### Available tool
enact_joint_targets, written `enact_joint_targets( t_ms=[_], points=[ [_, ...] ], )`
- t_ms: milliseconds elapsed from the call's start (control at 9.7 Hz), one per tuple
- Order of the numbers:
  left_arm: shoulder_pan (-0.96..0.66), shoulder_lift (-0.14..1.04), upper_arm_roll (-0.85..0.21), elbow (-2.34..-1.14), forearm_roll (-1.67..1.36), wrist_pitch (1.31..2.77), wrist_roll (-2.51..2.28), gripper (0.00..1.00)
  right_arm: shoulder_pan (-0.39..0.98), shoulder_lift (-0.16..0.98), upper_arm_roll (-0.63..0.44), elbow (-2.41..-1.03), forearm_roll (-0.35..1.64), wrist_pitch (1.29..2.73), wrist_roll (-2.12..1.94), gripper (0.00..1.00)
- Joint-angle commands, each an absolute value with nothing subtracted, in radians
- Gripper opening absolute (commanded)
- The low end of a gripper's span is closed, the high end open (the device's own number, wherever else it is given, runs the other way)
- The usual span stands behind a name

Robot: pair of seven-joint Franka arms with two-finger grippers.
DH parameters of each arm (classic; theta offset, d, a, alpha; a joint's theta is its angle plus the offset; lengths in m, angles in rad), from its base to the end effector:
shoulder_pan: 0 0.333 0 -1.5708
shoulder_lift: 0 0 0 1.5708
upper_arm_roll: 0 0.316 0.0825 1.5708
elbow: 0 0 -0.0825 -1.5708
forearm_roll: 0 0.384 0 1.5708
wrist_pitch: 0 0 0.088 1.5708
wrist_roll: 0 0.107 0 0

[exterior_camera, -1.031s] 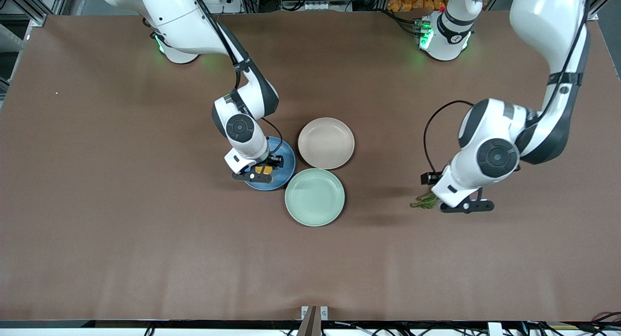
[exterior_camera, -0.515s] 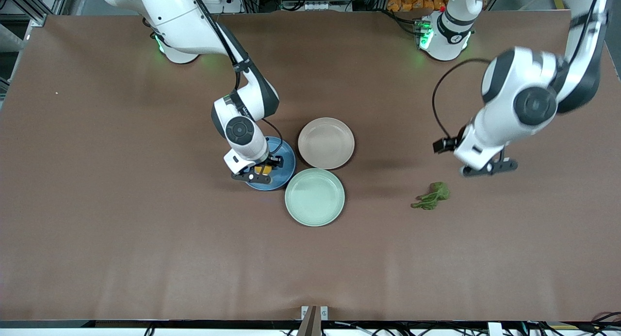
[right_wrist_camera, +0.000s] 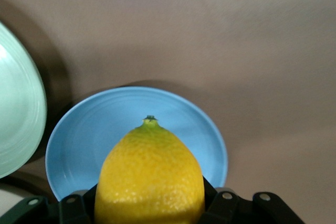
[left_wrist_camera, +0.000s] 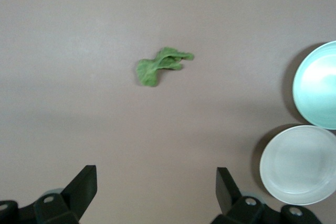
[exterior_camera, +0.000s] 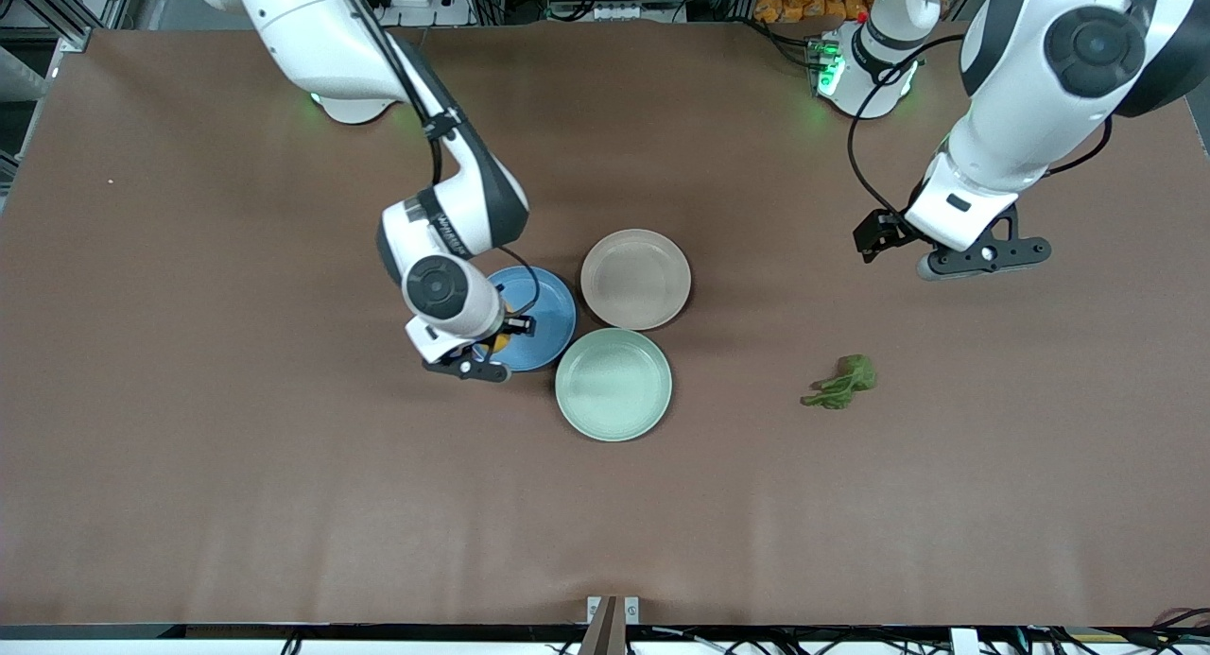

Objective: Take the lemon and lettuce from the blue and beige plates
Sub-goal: 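Raise the left gripper away while the right gripper lifts the lemon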

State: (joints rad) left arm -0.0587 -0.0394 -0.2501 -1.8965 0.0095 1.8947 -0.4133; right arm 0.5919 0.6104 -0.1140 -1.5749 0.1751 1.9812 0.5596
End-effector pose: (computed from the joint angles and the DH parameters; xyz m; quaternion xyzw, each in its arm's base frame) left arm 0.5273 -0.1693 0.5184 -0.9985 -0.0508 -0.0203 0.0024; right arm 0.5898 0.3288 0.2703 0.9912 -0.0764 -0.1072 0.0118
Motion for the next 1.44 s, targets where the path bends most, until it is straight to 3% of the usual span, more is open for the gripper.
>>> enact_joint_targets(
  t_ms=[0,515,928,1340],
  points=[
    [-0.095,-0.032,-0.209,-1.792,-0.014,1.847,-0.403,1.0,0.536,0.606,-0.109,-1.499,0.186,1.86,0.464,0.27],
    [-0.118,-0.017,-0.187,-1.603,-0.002,1.708,-0.367,1.0,0.428,0.569,-0.114,-1.471,0.175,1.763,0.26,0.27],
    [-0.12,-0.021,-0.15,-1.548,0.006,1.508,-0.166,1.0,0.333,0.535,-0.115,-1.471,0.103,1.704,0.133,0.27],
    [-0.118,-0.031,-0.13,-1.519,0.032,1.47,-0.166,1.0,0.253,0.529,-0.114,-1.476,0.044,1.704,0.01,0.27]
  ],
)
